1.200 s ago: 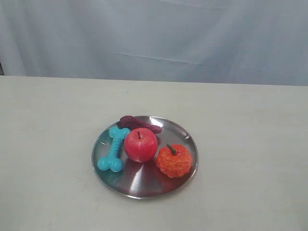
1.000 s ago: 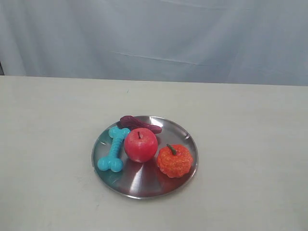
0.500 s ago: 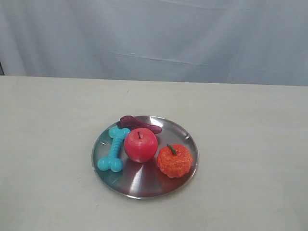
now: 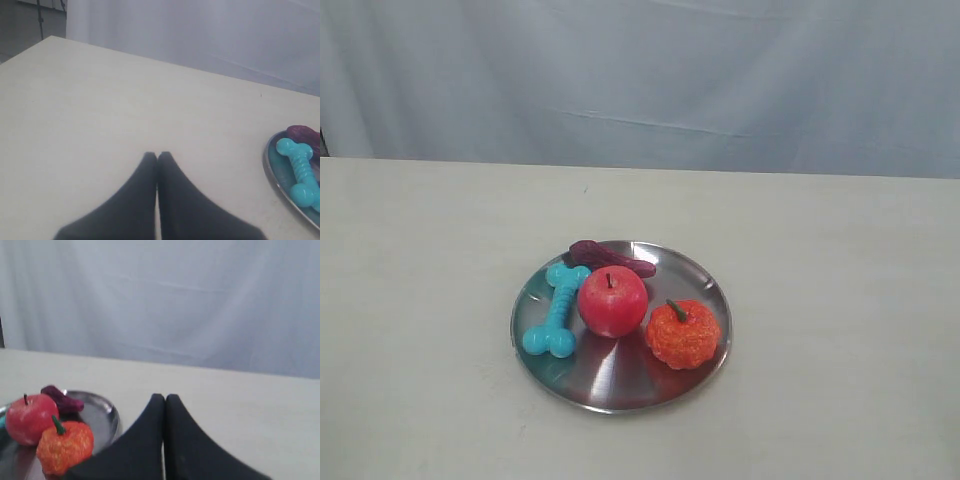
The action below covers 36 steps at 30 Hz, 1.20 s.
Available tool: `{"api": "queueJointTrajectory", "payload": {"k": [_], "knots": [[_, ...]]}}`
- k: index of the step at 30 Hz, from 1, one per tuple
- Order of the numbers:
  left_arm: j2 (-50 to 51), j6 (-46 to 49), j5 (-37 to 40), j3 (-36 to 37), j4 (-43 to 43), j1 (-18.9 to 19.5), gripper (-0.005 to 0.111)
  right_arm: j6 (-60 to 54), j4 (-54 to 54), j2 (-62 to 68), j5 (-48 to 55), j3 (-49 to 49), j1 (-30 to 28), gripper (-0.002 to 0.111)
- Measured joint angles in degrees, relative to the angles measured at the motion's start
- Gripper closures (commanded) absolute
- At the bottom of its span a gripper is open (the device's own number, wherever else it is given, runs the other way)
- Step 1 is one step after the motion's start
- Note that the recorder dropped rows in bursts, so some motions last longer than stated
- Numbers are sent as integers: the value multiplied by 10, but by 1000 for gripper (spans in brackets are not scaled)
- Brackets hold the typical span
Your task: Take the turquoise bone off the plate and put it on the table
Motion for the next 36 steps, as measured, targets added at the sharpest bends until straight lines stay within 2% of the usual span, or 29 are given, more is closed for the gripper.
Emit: {"api": "queueJointTrajectory", "payload": {"k": [4,8,13,16,21,28,36], "knots": [[0,0,0,0,0,0,107,9,0,0,-75,0,0,109],[0,0,0,0,0,0,107,63,-1,0,-113,0,0,109],[0,0,0,0,0,0,107,110,-1,5,-57,-13,4,109],[0,0,0,0,0,0,107,118,8,48,-4,-56,24,109],[0,0,0,0,0,0,107,109,12,177,121,-174,80,109],[0,0,0,0,0,0,107,99,12,408,326,-404,175,109],[0,0,0,0,0,0,107,140,2,660,455,-645,299,109]]}}
